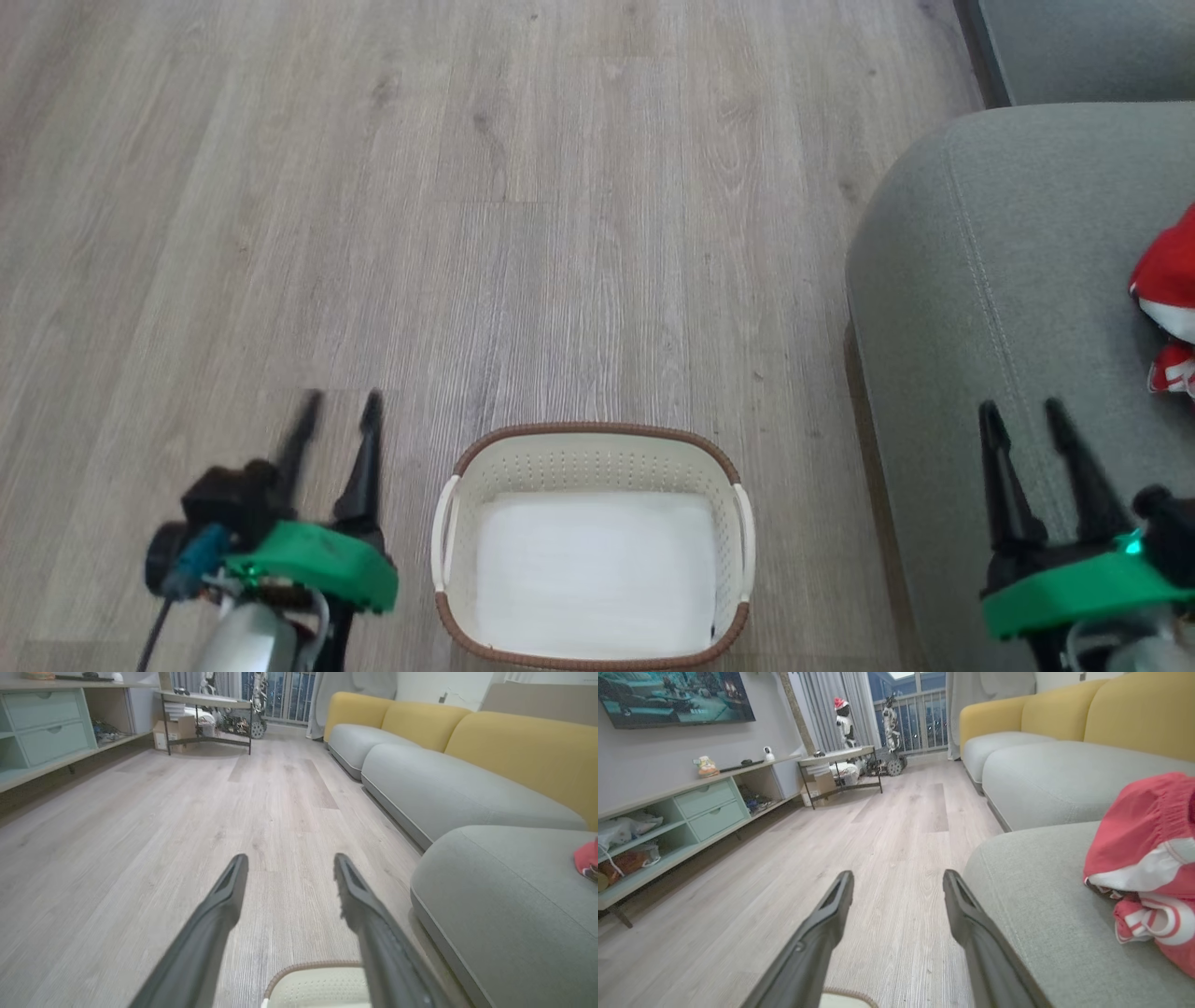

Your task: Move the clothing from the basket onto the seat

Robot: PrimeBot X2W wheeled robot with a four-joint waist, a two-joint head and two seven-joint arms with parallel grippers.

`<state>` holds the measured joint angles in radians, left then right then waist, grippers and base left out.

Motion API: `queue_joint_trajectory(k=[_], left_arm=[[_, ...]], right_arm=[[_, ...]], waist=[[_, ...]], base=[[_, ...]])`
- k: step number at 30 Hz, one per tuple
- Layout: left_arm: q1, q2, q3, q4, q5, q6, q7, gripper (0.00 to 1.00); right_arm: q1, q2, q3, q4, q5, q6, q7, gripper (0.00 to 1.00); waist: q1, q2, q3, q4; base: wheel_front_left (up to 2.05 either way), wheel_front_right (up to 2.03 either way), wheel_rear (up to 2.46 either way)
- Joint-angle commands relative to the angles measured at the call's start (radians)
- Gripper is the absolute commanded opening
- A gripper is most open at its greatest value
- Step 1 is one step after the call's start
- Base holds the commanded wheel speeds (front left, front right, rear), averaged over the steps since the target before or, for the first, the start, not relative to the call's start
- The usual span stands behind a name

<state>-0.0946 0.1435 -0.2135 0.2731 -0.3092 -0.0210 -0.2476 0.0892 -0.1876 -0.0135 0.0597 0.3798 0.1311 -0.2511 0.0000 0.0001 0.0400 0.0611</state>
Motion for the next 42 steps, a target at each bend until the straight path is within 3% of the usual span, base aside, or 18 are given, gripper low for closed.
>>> queue_joint_trajectory(k=[1,4,42], left_arm=[[0.004,-0.002,-0.002,0.016,-0.002,0.000,0.001,0.00],[0.027,-0.005,-0.002,0.054,-0.009,-0.001,0.004,0.00],[0.015,-0.031,0.096,0.030,-0.394,-0.033,0.110,0.00]], right_arm=[[0.005,0.001,0.003,0.016,0.001,0.000,0.000,0.00],[0.017,0.003,0.015,0.060,0.009,0.000,0.004,0.00],[-0.046,0.032,-0.005,0.097,0.385,0.000,0.100,0.00]], waist=[[0.0000,-0.0001,0.000,0.000],[0.0000,-0.0001,0.000,-0.001],[0.0000,-0.0001,-0.011,-0.019]], base=[[0.00,0.00,0.00],[0.00,0.00,0.00],[0.00,0.00,0.00]])
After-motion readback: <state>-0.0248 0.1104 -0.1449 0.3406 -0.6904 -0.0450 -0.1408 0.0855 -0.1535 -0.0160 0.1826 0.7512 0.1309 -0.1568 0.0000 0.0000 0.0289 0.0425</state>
